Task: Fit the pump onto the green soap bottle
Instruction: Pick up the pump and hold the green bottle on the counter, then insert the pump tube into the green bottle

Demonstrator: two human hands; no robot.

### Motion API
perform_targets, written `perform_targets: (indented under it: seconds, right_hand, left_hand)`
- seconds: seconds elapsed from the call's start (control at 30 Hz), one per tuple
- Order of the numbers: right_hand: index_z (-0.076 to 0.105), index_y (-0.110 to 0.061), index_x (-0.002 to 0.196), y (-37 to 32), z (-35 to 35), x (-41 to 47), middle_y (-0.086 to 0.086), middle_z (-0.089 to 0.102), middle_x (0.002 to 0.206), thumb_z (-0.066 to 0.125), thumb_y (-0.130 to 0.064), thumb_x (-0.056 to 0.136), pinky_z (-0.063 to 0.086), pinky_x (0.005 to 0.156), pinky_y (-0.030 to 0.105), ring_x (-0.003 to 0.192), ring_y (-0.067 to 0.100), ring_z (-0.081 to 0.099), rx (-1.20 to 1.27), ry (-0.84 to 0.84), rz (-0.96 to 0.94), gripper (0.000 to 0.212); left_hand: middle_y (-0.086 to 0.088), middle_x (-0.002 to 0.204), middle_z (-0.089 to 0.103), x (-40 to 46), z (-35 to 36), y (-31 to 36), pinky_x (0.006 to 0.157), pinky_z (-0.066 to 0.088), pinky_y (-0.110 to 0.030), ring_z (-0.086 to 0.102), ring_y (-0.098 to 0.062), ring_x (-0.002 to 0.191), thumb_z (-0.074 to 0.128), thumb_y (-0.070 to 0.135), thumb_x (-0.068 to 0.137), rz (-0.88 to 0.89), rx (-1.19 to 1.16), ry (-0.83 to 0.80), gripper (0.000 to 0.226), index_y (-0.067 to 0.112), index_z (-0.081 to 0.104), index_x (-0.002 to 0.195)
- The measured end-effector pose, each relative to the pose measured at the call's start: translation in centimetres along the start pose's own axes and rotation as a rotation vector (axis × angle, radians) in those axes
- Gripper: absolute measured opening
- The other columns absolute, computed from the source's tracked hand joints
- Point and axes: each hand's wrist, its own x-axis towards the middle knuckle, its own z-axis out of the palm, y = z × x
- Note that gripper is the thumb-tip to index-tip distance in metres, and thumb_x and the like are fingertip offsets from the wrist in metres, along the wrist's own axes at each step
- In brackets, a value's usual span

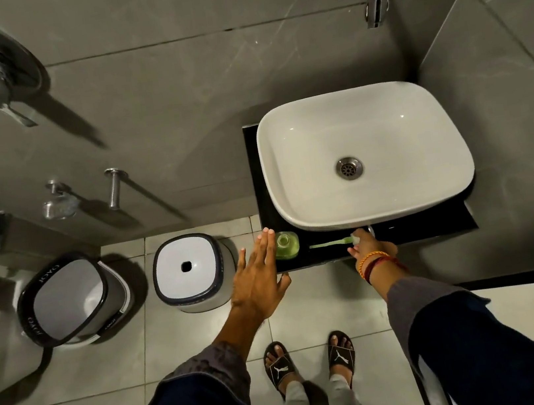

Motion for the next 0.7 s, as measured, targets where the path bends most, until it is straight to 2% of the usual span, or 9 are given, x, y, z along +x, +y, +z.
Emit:
perform_targets:
  seconds: [0.1, 0.17, 0.23, 0.3, 0.33, 0.4, 0.47, 0.57, 0.7]
  right_hand:
    - [0.059, 0.002, 0.066, 0.7, -1.3, -1.4, 0.013, 0.062, 0.075, 0.077, -0.007, 0.080, 0.051, 0.041, 0.019, 0.056, 0.014, 0.059, 0.069, 0.017, -0.046, 0.024]
    - [0.067, 0.005, 0.074, 1.3, -2.2, -3.0, 0.012, 0.064, 0.073, 0.078, -0.004, 0.078, 0.055, 0.049, 0.017, 0.058, 0.015, 0.060, 0.133, -0.021, -0.122, 0.015]
    - [0.072, 0.007, 0.090, 1.7, -2.9, -5.0, 0.009, 0.066, 0.070, 0.080, -0.005, 0.079, 0.057, 0.055, 0.017, 0.063, 0.017, 0.062, 0.140, -0.080, -0.253, 0.018]
    - [0.075, -0.008, 0.086, 1.4, -3.1, -7.0, 0.003, 0.071, 0.072, 0.082, -0.009, 0.079, 0.059, 0.061, 0.017, 0.067, 0.018, 0.067, 0.112, -0.170, -0.435, 0.010]
    - [0.074, -0.016, 0.081, 1.0, -3.0, -7.9, 0.001, 0.074, 0.075, 0.083, -0.009, 0.079, 0.061, 0.066, 0.019, 0.070, 0.017, 0.069, 0.089, -0.208, -0.527, 0.011]
    - [0.073, -0.020, 0.080, 0.1, -2.2, -9.4, -0.002, 0.076, 0.080, 0.083, -0.008, 0.078, 0.061, 0.073, 0.020, 0.074, 0.012, 0.073, 0.045, -0.267, -0.669, 0.017]
    - [0.073, -0.017, 0.087, -0.4, -1.2, -10.1, -0.002, 0.076, 0.083, 0.084, -0.006, 0.078, 0.059, 0.072, 0.015, 0.076, 0.005, 0.074, 0.001, -0.313, -0.758, 0.018]
    - [0.072, -0.005, 0.101, -0.1, -0.2, -10.5, 0.004, 0.077, 0.090, 0.083, -0.006, 0.078, 0.060, 0.075, 0.016, 0.082, 0.009, 0.076, -0.085, -0.368, -0.830, 0.026]
    - [0.070, -0.007, 0.105, 0.5, 0.6, -10.4, 0.005, 0.075, 0.092, 0.085, -0.010, 0.077, 0.061, 0.076, 0.020, 0.083, 0.006, 0.074, -0.226, -0.365, -0.962, 0.031]
  left_hand:
    - [-0.004, 0.169, -0.006, -0.2, -0.1, 0.2, 0.126, 0.009, -0.050, -0.001, -0.021, 0.156, 0.047, 0.047, 0.098, -0.016, -0.012, -0.010, 0.090, 0.015, -0.010, 0.160]
    - [-0.005, 0.169, -0.006, -0.3, -0.2, 0.4, 0.126, 0.010, -0.050, 0.000, -0.022, 0.156, 0.047, 0.048, 0.098, -0.020, 0.003, -0.015, 0.089, 0.015, -0.010, 0.160]
    - [-0.005, 0.169, -0.006, -0.3, -0.4, 0.6, 0.127, 0.008, -0.049, 0.000, -0.022, 0.156, 0.045, 0.049, 0.099, -0.026, 0.020, -0.021, 0.089, 0.015, -0.010, 0.160]
    - [-0.005, 0.169, -0.007, -0.3, -0.6, 0.6, 0.127, 0.007, -0.049, -0.001, -0.022, 0.156, 0.044, 0.050, 0.100, -0.025, 0.030, -0.028, 0.088, 0.014, -0.011, 0.159]
    - [-0.006, 0.169, -0.007, -0.3, -0.6, 0.6, 0.127, 0.007, -0.049, -0.001, -0.022, 0.156, 0.044, 0.050, 0.100, -0.023, 0.038, -0.027, 0.088, 0.014, -0.011, 0.159]
    - [-0.006, 0.169, -0.007, -0.3, -0.8, 0.7, 0.127, 0.008, -0.049, -0.001, -0.023, 0.156, 0.044, 0.049, 0.101, -0.022, 0.039, -0.033, 0.088, 0.013, -0.011, 0.159]
    - [-0.006, 0.169, -0.006, -0.4, -0.9, 0.8, 0.126, 0.009, -0.049, 0.000, -0.023, 0.156, 0.045, 0.048, 0.101, -0.031, 0.032, -0.027, 0.088, 0.014, -0.011, 0.159]
    - [-0.006, 0.169, -0.004, -0.4, -1.0, 1.0, 0.126, 0.009, -0.049, 0.001, -0.023, 0.156, 0.045, 0.048, 0.101, -0.046, 0.026, -0.035, 0.088, 0.014, -0.011, 0.159]
    - [-0.007, 0.169, -0.003, -0.4, -1.2, 1.2, 0.126, 0.009, -0.050, 0.002, -0.023, 0.156, 0.045, 0.046, 0.101, -0.054, 0.009, -0.035, 0.087, 0.013, -0.010, 0.159]
